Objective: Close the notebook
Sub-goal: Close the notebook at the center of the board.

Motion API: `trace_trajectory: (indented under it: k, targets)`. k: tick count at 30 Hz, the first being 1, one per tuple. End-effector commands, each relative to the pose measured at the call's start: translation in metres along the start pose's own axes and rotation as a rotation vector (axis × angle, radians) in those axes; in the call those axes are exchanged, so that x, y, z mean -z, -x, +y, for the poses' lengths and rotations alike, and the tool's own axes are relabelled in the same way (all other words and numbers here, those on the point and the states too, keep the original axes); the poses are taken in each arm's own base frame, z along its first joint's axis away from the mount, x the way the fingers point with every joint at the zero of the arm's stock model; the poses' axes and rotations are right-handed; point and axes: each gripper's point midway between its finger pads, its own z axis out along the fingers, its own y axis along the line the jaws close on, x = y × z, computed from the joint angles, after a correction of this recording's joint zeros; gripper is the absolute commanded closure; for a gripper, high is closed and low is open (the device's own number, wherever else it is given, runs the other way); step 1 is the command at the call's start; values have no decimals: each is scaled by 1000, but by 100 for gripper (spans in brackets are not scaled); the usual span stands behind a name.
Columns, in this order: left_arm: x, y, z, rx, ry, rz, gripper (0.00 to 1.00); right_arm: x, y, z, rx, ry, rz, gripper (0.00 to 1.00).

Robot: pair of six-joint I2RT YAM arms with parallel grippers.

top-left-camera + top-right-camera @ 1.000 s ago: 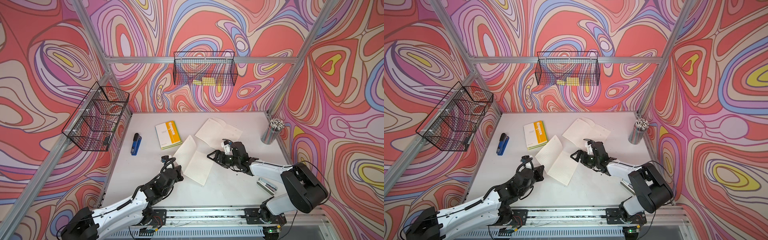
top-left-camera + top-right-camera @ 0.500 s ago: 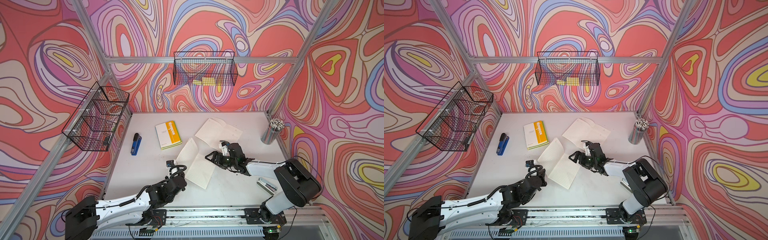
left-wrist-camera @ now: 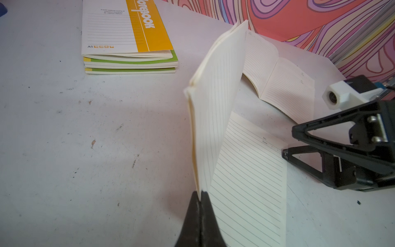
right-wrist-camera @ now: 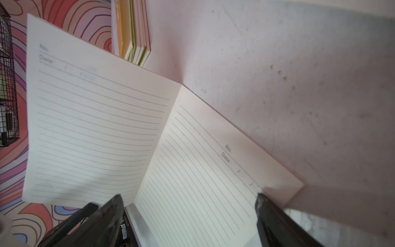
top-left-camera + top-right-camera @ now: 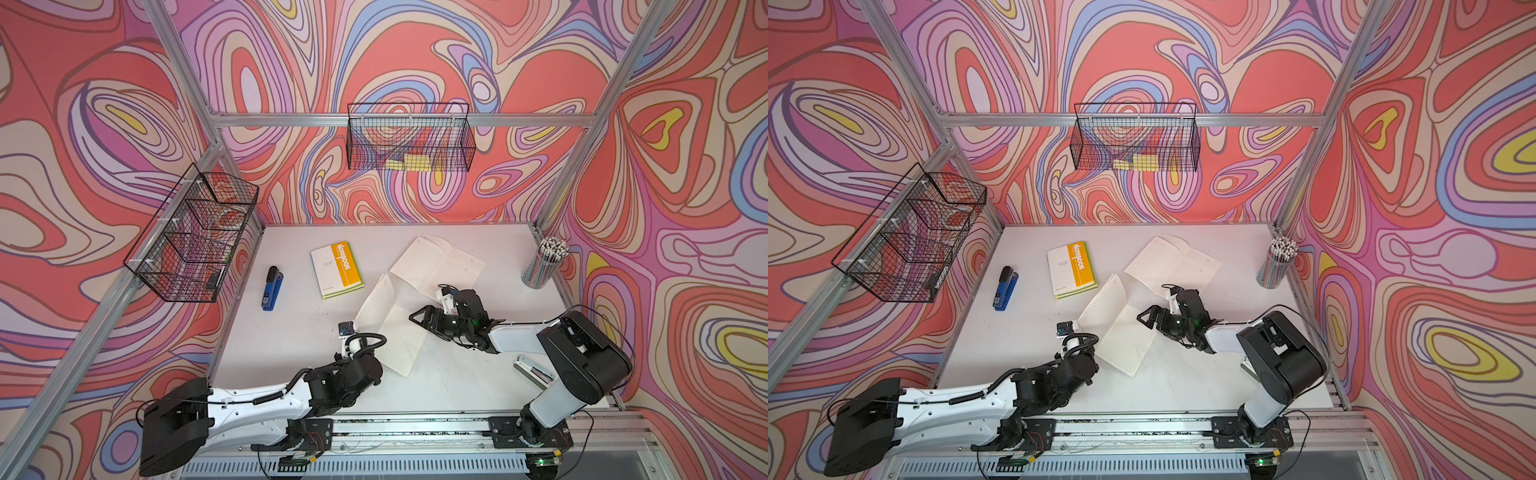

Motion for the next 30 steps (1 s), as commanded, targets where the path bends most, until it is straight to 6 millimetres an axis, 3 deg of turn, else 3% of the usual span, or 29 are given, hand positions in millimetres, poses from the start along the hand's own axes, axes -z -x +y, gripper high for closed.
trace_trajectory:
  k: [1,19,30]
  targets:
    - [3,9,-9,13,4,-38,100,-9,-11,-22,-11,-73,39,2]
    - [1,-31,-30,-220,-88,145,100,-12,-4,-20,33,-82,32,2]
    - [-2,-67,-49,-354,-127,330,83,-2,5,-2,58,-57,7,2]
